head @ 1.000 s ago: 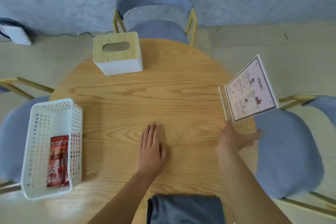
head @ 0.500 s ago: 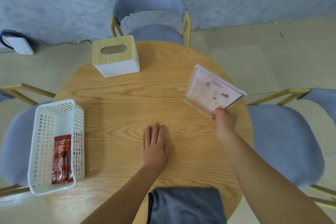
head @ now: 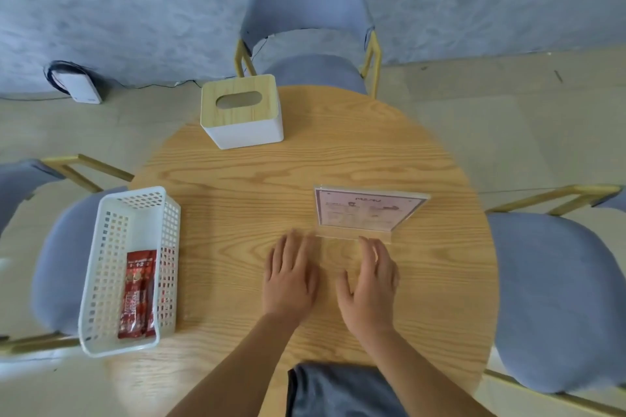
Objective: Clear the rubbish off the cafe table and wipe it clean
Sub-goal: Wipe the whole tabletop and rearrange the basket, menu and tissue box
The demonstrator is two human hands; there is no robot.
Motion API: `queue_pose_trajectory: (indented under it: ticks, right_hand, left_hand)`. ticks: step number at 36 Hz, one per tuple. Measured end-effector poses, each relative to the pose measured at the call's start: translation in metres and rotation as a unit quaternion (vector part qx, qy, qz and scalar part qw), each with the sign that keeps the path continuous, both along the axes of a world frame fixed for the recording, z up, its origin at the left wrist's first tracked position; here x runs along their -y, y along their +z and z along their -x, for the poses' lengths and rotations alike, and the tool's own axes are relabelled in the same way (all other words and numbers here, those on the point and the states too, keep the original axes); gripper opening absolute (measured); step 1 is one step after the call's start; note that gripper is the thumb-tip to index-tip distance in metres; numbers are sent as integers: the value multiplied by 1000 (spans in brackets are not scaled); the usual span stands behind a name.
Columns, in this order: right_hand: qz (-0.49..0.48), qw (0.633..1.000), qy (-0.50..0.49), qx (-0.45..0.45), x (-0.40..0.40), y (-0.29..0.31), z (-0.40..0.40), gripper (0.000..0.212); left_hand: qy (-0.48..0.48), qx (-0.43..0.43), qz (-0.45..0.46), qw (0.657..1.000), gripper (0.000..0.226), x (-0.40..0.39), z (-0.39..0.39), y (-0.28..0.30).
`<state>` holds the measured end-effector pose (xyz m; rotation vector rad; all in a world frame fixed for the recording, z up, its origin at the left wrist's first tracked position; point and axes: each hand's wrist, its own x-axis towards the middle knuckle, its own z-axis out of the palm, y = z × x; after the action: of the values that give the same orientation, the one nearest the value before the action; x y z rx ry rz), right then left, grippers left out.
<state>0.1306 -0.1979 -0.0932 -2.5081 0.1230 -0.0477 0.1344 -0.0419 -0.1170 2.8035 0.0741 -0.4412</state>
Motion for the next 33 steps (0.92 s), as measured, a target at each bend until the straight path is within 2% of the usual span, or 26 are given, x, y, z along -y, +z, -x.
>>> queue_pose_trajectory:
  ticks: [3, 8, 13, 23, 33]
  right_hand:
    - [125, 986, 80, -75, -4, -10, -12, 64]
    - [193, 964, 130, -129, -4, -23, -40, 64]
    - [208, 947, 149, -197, -11, -9, -91, 64]
    - [192, 943, 155, -223, -46, -8, -221, 65]
    - [229, 930, 177, -225, -73, -3, -297, 75]
  left_hand:
    - [57, -9, -32, 998, 63, -13, 5, -9]
    - [65, -4, -38, 997, 64, -11, 6, -11]
    - [61, 19, -39, 997, 65, -13, 8, -13]
    - [81, 3, -15, 997, 67, -14, 6, -13]
    - [83, 8, -9, 997, 70, -17, 9, -17]
